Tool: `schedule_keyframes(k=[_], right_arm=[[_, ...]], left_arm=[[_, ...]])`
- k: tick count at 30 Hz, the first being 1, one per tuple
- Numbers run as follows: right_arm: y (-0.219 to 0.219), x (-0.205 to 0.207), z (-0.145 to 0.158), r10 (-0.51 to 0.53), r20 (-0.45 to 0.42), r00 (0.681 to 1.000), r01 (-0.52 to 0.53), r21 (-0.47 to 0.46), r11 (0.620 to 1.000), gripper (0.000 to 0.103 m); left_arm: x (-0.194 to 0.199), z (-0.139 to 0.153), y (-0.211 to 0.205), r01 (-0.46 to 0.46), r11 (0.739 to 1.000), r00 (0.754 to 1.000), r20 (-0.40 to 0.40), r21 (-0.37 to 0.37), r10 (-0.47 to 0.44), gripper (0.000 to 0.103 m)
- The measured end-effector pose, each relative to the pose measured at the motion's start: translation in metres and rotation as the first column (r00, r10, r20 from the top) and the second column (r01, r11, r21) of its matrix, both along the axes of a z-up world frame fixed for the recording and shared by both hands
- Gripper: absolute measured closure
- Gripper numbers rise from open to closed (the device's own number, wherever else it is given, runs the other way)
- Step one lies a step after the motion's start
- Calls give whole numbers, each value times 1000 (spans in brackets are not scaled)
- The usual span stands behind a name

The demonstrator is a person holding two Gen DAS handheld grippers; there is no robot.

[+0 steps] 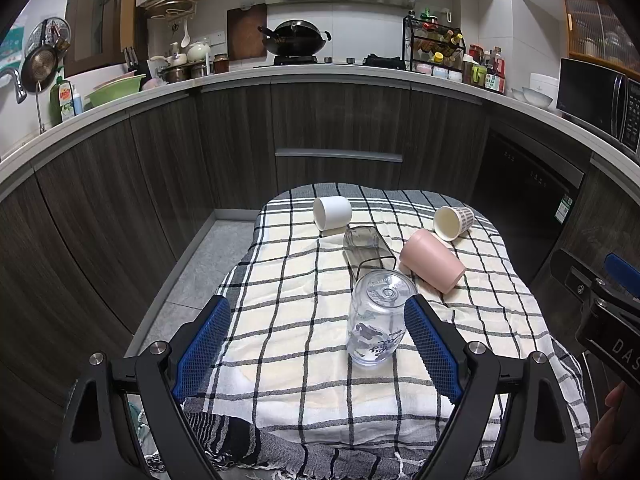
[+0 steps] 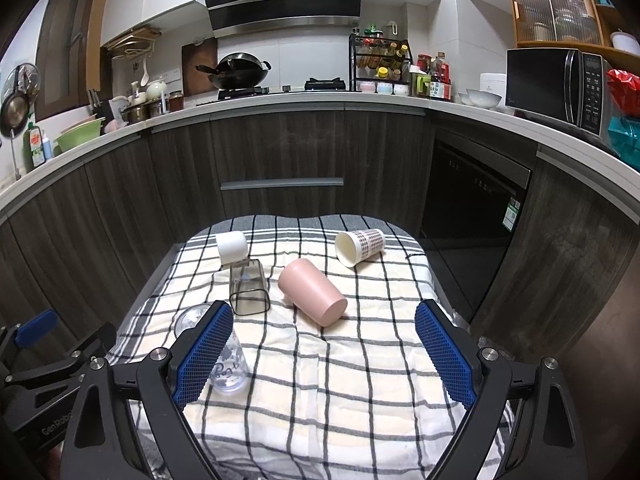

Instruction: Flip cup upside down

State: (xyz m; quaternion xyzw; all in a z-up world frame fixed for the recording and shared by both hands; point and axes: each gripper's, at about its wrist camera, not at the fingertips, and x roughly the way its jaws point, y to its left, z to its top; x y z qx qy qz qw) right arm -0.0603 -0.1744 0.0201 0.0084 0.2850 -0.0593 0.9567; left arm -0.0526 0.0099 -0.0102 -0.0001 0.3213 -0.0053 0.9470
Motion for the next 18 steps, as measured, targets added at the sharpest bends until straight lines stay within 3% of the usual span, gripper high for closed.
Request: schedule_keyframes(k=[18], right_arm=[[-1, 0, 0, 0, 1, 1000, 0, 1, 1000, 10]], left_arm=[[0, -1, 1, -2, 1000, 1000, -2, -1, 2, 10]])
